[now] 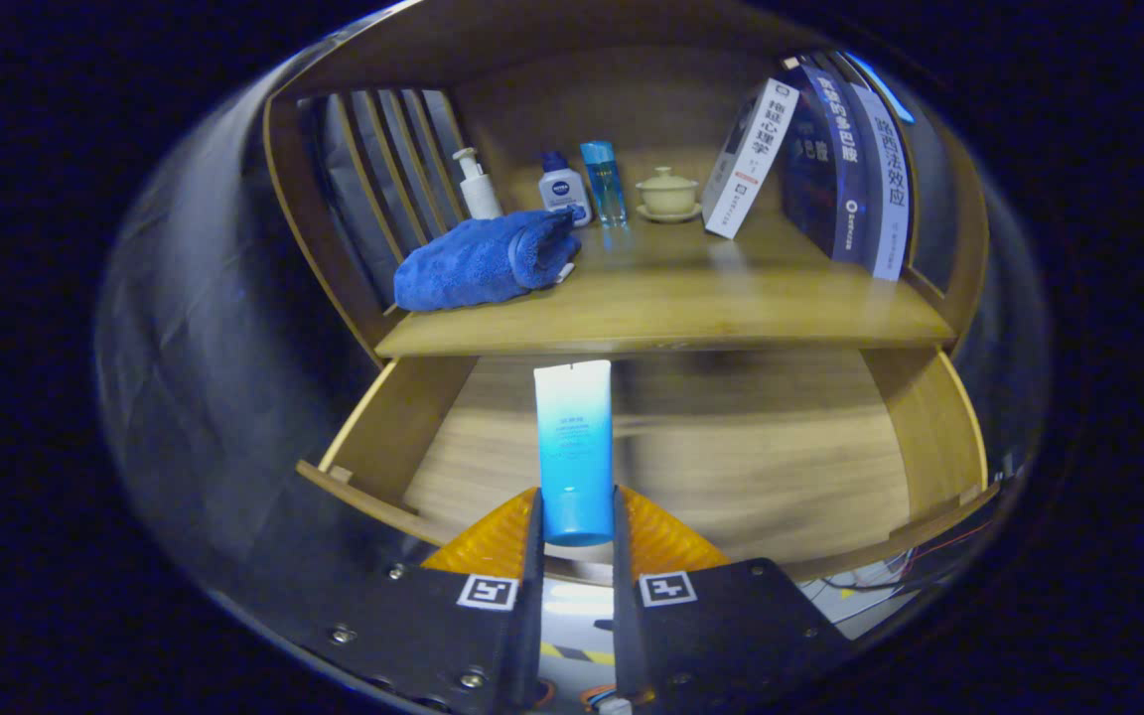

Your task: Pull open the drawer, take out the items inside it, and place them on the countertop above the cabinet.

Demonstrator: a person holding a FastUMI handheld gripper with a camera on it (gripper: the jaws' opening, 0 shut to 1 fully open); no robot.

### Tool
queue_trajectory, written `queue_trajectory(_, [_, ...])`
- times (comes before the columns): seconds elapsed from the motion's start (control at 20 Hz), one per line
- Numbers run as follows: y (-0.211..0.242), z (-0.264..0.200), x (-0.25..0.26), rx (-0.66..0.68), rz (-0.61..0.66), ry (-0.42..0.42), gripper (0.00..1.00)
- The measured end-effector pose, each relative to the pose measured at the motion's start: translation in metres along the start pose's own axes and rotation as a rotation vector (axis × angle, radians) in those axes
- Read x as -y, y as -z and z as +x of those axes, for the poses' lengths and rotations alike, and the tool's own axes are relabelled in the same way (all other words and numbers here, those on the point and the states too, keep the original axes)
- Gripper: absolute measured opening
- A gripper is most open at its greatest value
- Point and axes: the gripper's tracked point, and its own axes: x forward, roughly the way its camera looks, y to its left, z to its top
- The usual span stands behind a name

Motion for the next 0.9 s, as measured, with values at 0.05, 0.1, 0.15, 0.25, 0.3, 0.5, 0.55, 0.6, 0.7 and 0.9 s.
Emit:
queue_trajectory(0.05, [-0.002,-0.008,-0.003,-0.01,0.017,-0.018,0.3])
queue_trajectory(0.1, [-0.005,-0.017,-0.005,-0.013,0.026,-0.031,0.3])
queue_trajectory(0.15, [-0.01,-0.024,-0.005,-0.006,0.029,-0.037,0.3])
queue_trajectory(0.25, [-0.018,-0.041,-0.003,0.025,0.015,-0.034,0.3])
queue_trajectory(0.3, [-0.025,-0.046,-0.002,0.055,0.004,-0.028,0.3])
queue_trajectory(0.5, [-0.082,-0.068,0.005,0.255,-0.003,0.022,0.3])
queue_trajectory(0.55, [-0.103,-0.075,0.003,0.322,0.013,0.023,0.3])
queue_trajectory(0.6, [-0.119,-0.081,-0.001,0.387,0.032,0.02,0.3])
queue_trajectory(0.7, [-0.153,-0.097,-0.006,0.498,0.048,0.024,0.3])
queue_trajectory(0.9, [-0.192,-0.084,-0.005,0.54,0.044,0.062,0.3])
